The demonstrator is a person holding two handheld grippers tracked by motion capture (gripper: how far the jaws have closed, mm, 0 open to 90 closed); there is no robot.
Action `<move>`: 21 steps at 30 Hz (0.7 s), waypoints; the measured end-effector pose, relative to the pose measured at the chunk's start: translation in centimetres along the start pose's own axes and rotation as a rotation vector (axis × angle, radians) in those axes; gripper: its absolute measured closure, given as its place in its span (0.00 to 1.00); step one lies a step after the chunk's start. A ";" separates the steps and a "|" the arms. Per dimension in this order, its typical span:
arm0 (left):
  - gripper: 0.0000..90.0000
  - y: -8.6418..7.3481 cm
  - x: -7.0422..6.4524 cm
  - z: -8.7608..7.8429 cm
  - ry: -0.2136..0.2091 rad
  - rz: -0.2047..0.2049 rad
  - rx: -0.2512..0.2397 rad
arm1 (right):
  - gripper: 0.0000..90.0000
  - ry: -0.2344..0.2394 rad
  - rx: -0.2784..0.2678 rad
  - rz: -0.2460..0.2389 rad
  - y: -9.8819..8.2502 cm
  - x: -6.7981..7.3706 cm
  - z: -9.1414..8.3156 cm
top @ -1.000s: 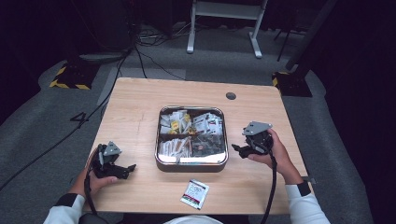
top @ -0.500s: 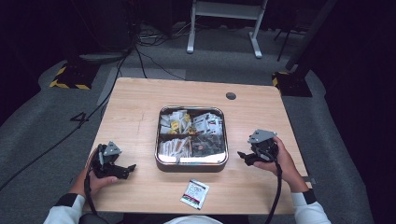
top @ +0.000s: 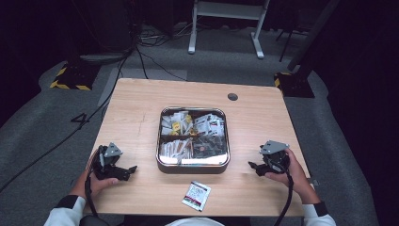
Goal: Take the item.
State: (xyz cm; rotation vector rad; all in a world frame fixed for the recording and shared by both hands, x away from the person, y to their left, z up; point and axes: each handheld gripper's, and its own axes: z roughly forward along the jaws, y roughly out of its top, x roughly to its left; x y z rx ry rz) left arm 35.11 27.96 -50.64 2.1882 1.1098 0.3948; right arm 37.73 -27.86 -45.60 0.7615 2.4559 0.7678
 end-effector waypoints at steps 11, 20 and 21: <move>0.01 0.0 0.0 0.0 0.000 0.000 0.000 | 0.23 -0.008 0.015 0.032 -2.9 -0.6 -0.1; 0.01 0.0 0.0 0.0 0.001 0.000 0.000 | 0.22 0.008 -0.011 0.091 -5.6 -0.8 -0.1; 0.01 0.0 0.0 0.0 0.001 0.000 0.000 | 0.22 0.010 -0.015 0.101 -5.9 -0.8 -0.1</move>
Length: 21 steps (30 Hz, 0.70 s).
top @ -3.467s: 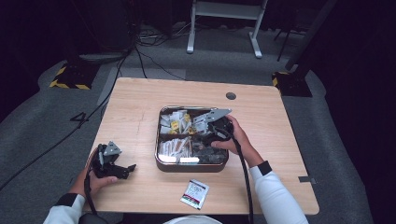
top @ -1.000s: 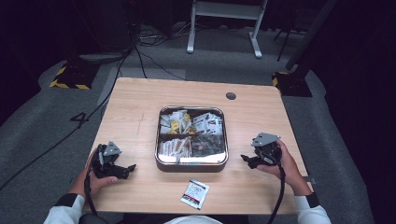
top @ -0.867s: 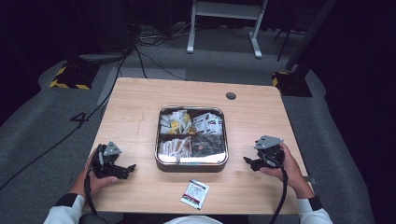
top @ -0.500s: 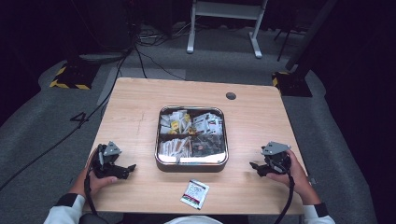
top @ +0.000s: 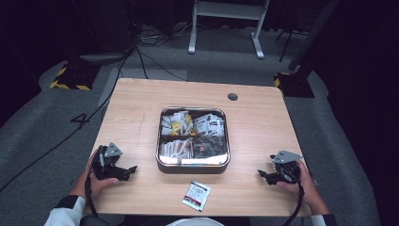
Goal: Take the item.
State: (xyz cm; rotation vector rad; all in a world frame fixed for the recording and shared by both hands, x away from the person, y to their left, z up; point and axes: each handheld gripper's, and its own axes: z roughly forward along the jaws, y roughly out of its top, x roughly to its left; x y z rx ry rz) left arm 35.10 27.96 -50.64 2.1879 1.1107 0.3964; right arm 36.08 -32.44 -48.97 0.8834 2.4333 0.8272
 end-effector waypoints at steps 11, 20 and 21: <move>0.01 0.0 0.0 0.1 -0.001 -0.001 0.001 | 0.21 0.010 -0.056 0.130 -2.7 -0.5 -1.1; 0.00 0.1 0.0 0.1 0.000 0.002 0.001 | 0.19 0.013 -0.085 0.231 -4.2 -1.2 -1.5; 0.00 0.1 0.0 0.1 0.000 0.002 0.001 | 0.19 0.013 -0.084 0.233 -4.2 -1.2 -1.5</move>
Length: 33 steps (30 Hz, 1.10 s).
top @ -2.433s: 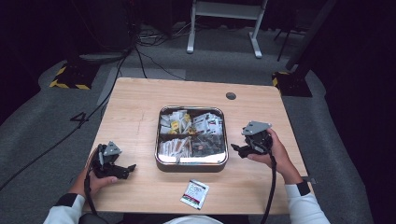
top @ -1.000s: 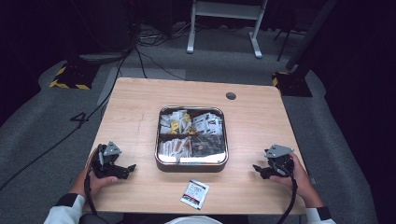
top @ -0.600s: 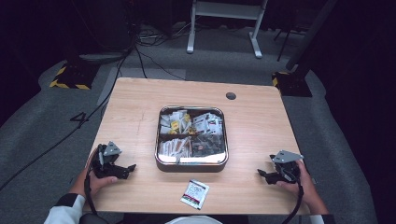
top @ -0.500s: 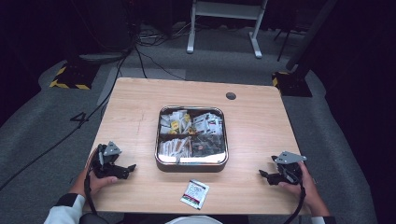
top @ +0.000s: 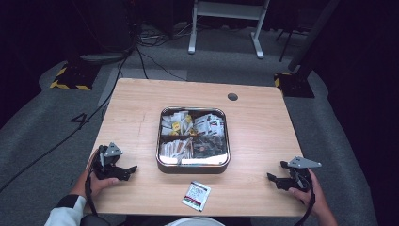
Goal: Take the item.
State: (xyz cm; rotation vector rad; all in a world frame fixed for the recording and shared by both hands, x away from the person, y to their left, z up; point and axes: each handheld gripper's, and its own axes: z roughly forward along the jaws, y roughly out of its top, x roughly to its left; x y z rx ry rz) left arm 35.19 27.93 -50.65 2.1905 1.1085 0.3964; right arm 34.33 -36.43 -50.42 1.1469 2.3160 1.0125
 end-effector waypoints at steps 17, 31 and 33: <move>0.00 0.1 0.1 0.0 -0.002 0.008 0.001 | 0.18 -0.023 0.002 0.020 0.2 0.0 0.2; 0.01 0.1 0.0 0.1 -0.006 0.003 0.001 | 0.17 -0.031 0.004 0.028 0.3 -0.1 0.4; 0.01 0.1 0.0 0.1 -0.007 0.004 0.003 | 0.17 -0.031 0.004 0.028 0.3 -0.1 0.4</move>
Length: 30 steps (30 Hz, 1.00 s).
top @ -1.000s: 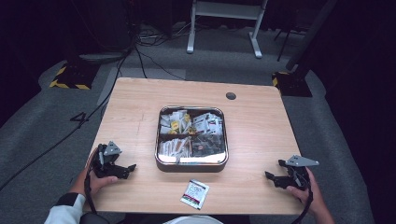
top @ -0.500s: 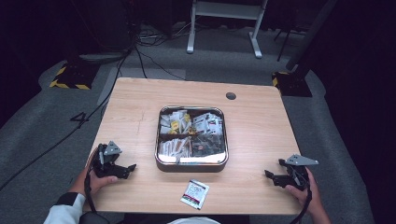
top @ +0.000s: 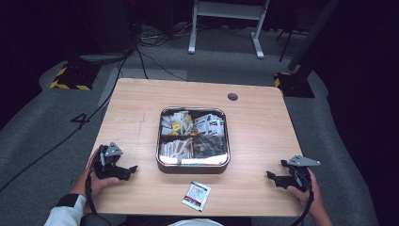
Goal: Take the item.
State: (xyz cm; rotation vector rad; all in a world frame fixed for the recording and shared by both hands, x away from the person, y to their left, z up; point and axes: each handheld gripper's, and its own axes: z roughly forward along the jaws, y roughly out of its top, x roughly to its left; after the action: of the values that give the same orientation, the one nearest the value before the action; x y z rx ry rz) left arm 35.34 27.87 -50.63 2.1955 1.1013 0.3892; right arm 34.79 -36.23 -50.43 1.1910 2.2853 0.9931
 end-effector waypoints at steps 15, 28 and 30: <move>0.01 0.1 0.0 0.0 0.002 0.002 0.001 | 0.17 0.002 0.000 -0.001 0.1 -0.1 0.1; 0.01 0.0 0.0 0.1 0.008 -0.015 -0.003 | 0.17 0.003 0.000 -0.002 0.1 -0.1 0.1; 0.00 0.1 0.1 0.1 0.011 -0.013 -0.003 | 0.17 0.001 -0.001 -0.002 0.1 -0.1 0.1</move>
State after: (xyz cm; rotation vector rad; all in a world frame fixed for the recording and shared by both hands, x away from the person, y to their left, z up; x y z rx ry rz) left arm 35.45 27.87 -50.64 2.1853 1.1197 0.3979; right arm 34.91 -36.24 -50.44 1.1878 2.2865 0.9943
